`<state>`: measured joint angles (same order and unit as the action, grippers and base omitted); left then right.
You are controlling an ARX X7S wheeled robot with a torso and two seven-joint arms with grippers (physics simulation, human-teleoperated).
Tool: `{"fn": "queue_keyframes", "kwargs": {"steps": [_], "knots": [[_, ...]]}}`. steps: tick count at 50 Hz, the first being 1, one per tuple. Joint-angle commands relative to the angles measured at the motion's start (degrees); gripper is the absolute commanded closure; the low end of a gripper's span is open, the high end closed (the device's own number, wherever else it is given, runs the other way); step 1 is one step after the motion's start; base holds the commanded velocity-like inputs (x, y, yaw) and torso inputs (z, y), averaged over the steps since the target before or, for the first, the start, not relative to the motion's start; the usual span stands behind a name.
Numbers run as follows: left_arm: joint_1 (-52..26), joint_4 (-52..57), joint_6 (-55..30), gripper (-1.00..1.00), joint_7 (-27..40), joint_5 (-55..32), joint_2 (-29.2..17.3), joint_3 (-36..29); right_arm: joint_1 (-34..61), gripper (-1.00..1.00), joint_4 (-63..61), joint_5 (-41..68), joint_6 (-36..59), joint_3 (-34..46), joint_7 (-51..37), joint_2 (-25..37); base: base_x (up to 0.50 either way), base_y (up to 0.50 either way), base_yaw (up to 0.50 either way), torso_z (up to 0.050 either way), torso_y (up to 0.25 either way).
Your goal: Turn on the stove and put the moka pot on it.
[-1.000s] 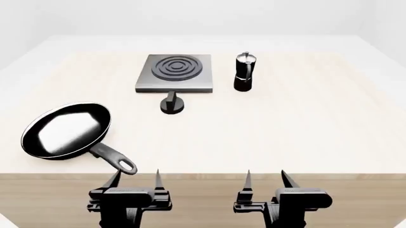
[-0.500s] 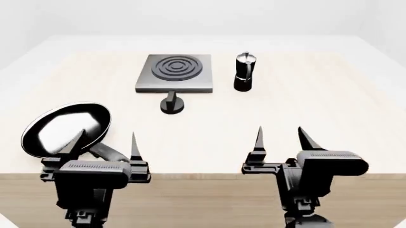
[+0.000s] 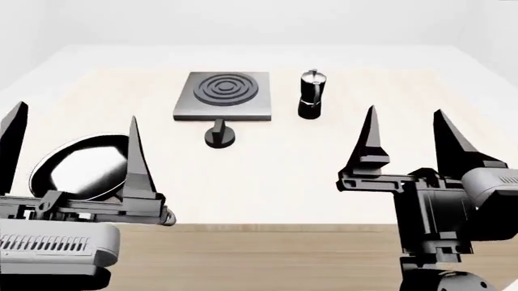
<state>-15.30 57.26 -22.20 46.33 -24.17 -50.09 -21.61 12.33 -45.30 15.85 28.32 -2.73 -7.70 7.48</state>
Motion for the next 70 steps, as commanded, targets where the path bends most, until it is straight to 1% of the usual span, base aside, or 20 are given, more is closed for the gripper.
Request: {"fn": "queue_keyframes", "kwargs": {"steps": [1, 8, 11, 12, 18, 25, 26, 29, 32, 37, 39, 41, 49, 65, 67, 70], "knots": [[-7.4, 2.6, 5.5, -1.0, 15.4, -7.8, -13.8, -11.5, 0.6, -1.0, -3.4, 1.9, 1.4, -0.6, -1.1, 0.7, 0.0, 0.0, 0.0, 0.05, 0.061], [-8.6, 2.6, 7.6, -1.0, 17.1, -8.0, -15.4, -13.6, 0.5, -1.0, -3.3, 2.3, 1.3, -0.4, -1.6, 1.0, 0.0, 0.0, 0.0, 0.05, 0.061], [-10.8, 2.7, 8.8, -1.0, 18.4, -7.9, -16.6, -16.5, 0.0, -1.0, -3.1, 2.2, 0.8, 0.0, -1.6, 1.2, 0.0, 0.0, 0.0, 0.05, 0.062], [-11.6, 2.6, 8.8, -1.0, 18.5, -8.0, -16.6, -17.4, 0.6, -1.0, -3.7, 2.8, 2.0, -0.2, -2.0, 1.3, 0.0, 0.0, 0.0, 0.05, 0.061], [-15.4, 2.6, 10.6, -1.0, 20.2, -8.4, -17.7, -22.0, -0.7, -1.0, -3.1, 2.2, 0.2, 0.8, -1.9, 1.4, 0.0, 0.0, 0.0, 0.05, 0.06], [-15.6, 2.1, 12.5, -1.0, 21.1, -7.8, -18.6, -23.6, -0.8, -1.0, -3.2, 2.8, -0.1, 0.7, -2.2, 1.6, 0.0, 0.0, 0.0, 0.05, 0.059], [-15.6, 2.1, 12.7, -1.0, 21.2, -7.8, -18.6, -23.7, 0.4, -1.0, -4.3, 4.1, 2.2, 0.1, -2.9, 1.7, 0.0, 0.0, 0.0, 0.05, 0.062], [-15.8, 1.8, 13.3, -1.0, 21.2, -8.2, -18.4, -23.9, -1.1, -1.0, -3.5, 3.2, -0.4, 0.8, -2.5, 1.6, 0.0, 0.0, 0.0, 0.05, 0.061], [-16.3, 2.3, 12.0, -1.0, 21.2, -8.3, -18.3, -24.4, -1.3, -1.0, -3.7, 3.4, -0.4, 0.8, -2.6, 1.8, 0.0, 0.0, 0.0, 0.05, 0.061], [-15.8, 2.1, 13.6, -1.0, 20.9, -6.6, -18.4, -25.4, -1.3, -1.0, -3.7, 3.9, -1.1, 0.3, -3.1, 1.8, 0.0, 0.0, 0.0, 0.05, 0.056], [-16.4, 2.3, 11.7, -1.0, 21.2, -6.3, -17.9, -26.0, -1.6, -1.0, -3.5, 3.1, -1.7, 1.0, -3.0, 2.0, 0.0, 0.0, 0.0, 0.013, 0.0], [-16.0, 1.6, 12.9, -1.0, 20.8, -5.7, -17.9, -26.3, -1.7, -1.0, -3.2, 2.8, -2.1, 1.2, -3.1, 2.1, 0.0, 0.0, 0.0, 0.0, 0.0], [-16.0, 1.6, 13.0, -1.0, 20.8, -5.3, -17.9, -27.0, -1.6, -1.0, -3.0, 2.2, -2.5, 1.8, -3.7, 2.5, 0.0, 0.02, 0.0, 0.0, 0.0], [-16.0, 0.9, 14.1, -1.0, 20.8, -4.9, -17.9, -27.9, -1.5, -1.0, -2.4, 2.4, -3.1, 2.6, -4.3, 3.4, 0.0, 0.25, 0.0, 0.0, 0.0], [-15.9, 0.8, 14.3, -1.0, 20.8, -4.8, -17.9, -28.0, -0.8, -1.0, -3.1, 2.9, -1.8, 2.4, -4.8, 3.7, 0.0, 0.25, 0.0, 0.0, 0.0], [-16.0, 0.8, 14.3, -1.0, 20.7, -4.8, -17.9, -28.0, -1.7, -1.0, -2.5, 2.7, -3.4, 2.8, -4.6, 3.8, 0.0, 0.25, 0.0, 0.0, 0.0]]}}
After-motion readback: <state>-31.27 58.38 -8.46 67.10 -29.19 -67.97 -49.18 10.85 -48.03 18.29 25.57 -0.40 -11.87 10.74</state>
